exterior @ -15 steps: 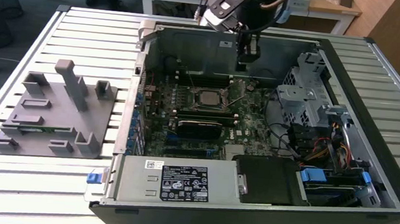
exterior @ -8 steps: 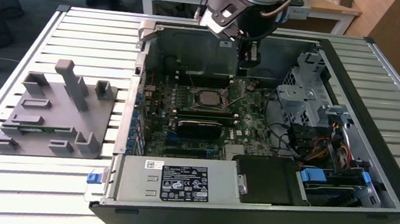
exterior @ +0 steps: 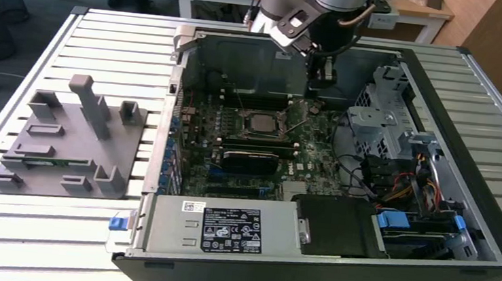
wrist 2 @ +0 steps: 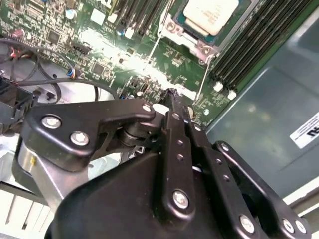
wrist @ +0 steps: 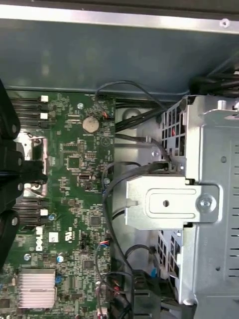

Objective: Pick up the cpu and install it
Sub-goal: 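Close the cpu cover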

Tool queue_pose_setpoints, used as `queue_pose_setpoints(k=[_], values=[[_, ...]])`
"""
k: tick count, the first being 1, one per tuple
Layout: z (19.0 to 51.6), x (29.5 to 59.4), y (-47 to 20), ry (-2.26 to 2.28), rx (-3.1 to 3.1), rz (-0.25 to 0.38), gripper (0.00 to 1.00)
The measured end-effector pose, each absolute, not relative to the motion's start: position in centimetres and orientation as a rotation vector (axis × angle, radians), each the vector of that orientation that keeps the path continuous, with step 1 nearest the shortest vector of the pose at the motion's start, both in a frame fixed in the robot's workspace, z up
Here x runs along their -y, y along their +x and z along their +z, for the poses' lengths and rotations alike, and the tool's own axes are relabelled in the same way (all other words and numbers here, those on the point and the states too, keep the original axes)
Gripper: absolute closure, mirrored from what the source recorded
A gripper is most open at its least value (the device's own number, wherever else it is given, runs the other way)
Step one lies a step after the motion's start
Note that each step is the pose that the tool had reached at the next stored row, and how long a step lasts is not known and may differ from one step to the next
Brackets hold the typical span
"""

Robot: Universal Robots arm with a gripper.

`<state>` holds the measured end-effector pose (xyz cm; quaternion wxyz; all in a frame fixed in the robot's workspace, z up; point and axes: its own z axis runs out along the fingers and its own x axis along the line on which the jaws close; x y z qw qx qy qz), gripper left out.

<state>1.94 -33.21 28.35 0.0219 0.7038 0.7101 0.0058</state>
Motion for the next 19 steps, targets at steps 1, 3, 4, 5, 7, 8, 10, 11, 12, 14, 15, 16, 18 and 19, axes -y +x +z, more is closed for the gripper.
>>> queue_pose_setpoints(k=[1,3,4,5,7,8,10,11,12,14,15,16,18,19], values=[[28.3,33.2,2.0,2.181,-2.2,0.018,0.89],[28.2,33.2,2.1,2.181,-2.2,0.018,0.89],[28.1,33.2,2.1,2.181,-2.2,0.018,0.89],[28.0,33.2,2.2,2.181,-2.2,0.018,0.89],[27.8,33.2,2.4,2.181,-2.2,0.018,0.89],[27.7,33.2,2.5,2.181,-2.2,0.018,0.89],[27.5,33.2,3.0,2.181,-2.2,0.017,0.89],[27.4,33.2,3.2,2.181,-2.201,0.017,0.89],[27.3,33.2,3.4,2.182,-2.201,0.016,0.89],[27.0,33.2,3.5,2.182,-2.201,0.015,0.89],[26.9,33.2,3.5,2.182,-2.201,0.016,0.89],[26.8,33.2,3.5,2.182,-2.201,0.015,0.89],[26.5,33.2,3.6,2.182,-2.201,0.015,0.89],[26.4,33.2,3.6,2.182,-2.202,0.015,0.89]])
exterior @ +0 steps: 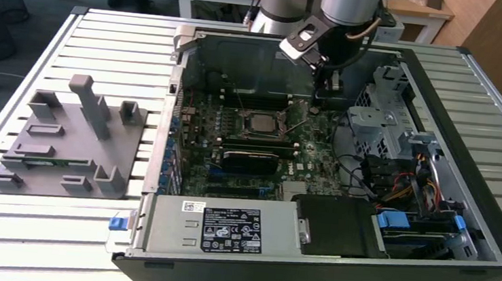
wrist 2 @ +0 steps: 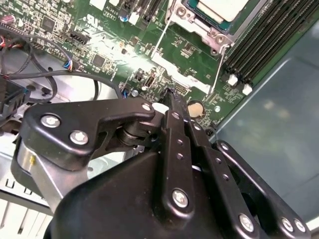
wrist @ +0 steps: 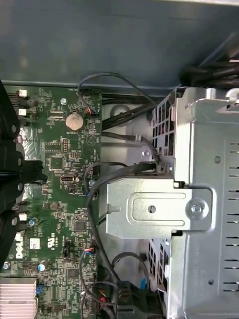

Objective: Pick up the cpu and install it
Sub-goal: 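Close the cpu cover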

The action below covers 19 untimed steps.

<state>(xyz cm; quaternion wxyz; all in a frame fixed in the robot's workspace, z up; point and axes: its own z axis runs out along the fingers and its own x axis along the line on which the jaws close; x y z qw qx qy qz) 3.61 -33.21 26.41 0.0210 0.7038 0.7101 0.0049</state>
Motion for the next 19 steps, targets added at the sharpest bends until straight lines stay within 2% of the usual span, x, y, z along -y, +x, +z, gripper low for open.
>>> queue_pose_setpoints(k=[19], values=[[24.4,33.2,3.4,2.183,-2.203,0.013,0.89]])
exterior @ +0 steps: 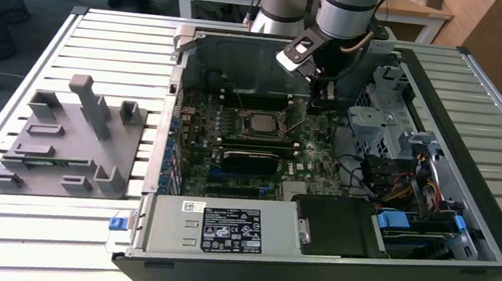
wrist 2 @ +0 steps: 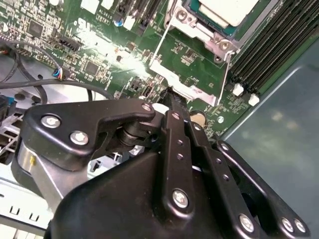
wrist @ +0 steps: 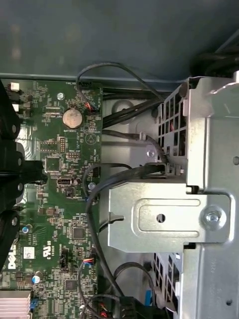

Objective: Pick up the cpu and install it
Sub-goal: 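Close the cpu cover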

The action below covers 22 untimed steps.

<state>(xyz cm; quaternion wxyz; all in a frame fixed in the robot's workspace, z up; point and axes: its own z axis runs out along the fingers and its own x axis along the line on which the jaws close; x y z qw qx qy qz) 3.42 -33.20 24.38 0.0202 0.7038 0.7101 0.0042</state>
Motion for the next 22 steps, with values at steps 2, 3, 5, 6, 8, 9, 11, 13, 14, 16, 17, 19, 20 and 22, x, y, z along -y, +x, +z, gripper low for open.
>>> queue_pose_setpoints(k=[2,3,5,6,8,9,11,13,14,16,17,19,20,22], values=[[24.4,33.2,3.2,2.183,-2.203,0.013,0.89],[24.4,33.2,3.1,2.183,-2.203,0.013,0.89],[24.4,33.2,2.8,2.183,-2.203,0.013,0.89],[24.4,33.2,2.6,2.183,-2.203,0.013,0.89],[24.4,33.2,2.3,2.183,-2.203,0.013,0.89],[24.4,33.2,2.2,2.183,-2.203,0.013,0.89],[24.4,33.2,2.1,2.183,-2.203,0.013,0.89],[24.4,33.2,2.1,2.183,-2.203,0.013,0.89],[24.4,33.2,2.1,2.183,-2.202,0.013,0.89],[24.4,33.2,2.0,2.183,-2.203,0.013,0.89],[24.4,33.2,1.9,2.183,-2.202,0.013,0.89],[24.4,33.2,1.7,2.183,-2.203,0.013,0.89],[24.4,33.2,1.6,2.183,-2.203,0.013,0.89],[24.4,33.2,1.3,2.183,-2.203,0.013,0.89]])
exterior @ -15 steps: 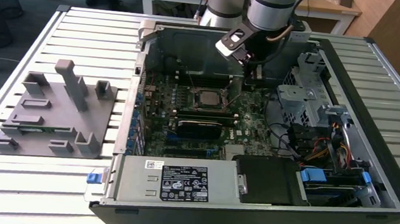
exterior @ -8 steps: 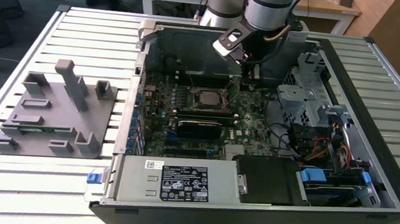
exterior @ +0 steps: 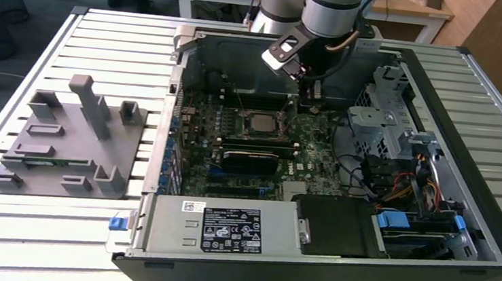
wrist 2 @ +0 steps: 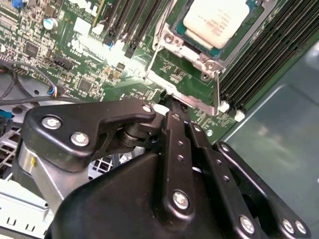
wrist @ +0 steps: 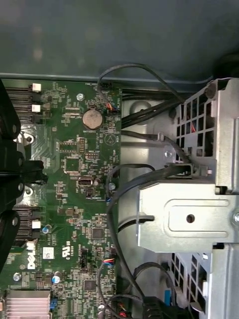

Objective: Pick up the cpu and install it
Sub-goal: 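Close the cpu cover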

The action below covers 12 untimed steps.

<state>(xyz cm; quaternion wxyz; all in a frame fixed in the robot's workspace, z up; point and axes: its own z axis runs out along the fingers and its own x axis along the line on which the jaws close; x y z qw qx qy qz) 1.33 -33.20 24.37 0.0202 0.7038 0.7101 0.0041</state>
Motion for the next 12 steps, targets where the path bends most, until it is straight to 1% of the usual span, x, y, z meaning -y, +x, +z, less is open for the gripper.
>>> queue_pose_setpoints(k=[12], values=[[24.4,33.2,-0.7,2.183,-2.203,0.013,0.89]])
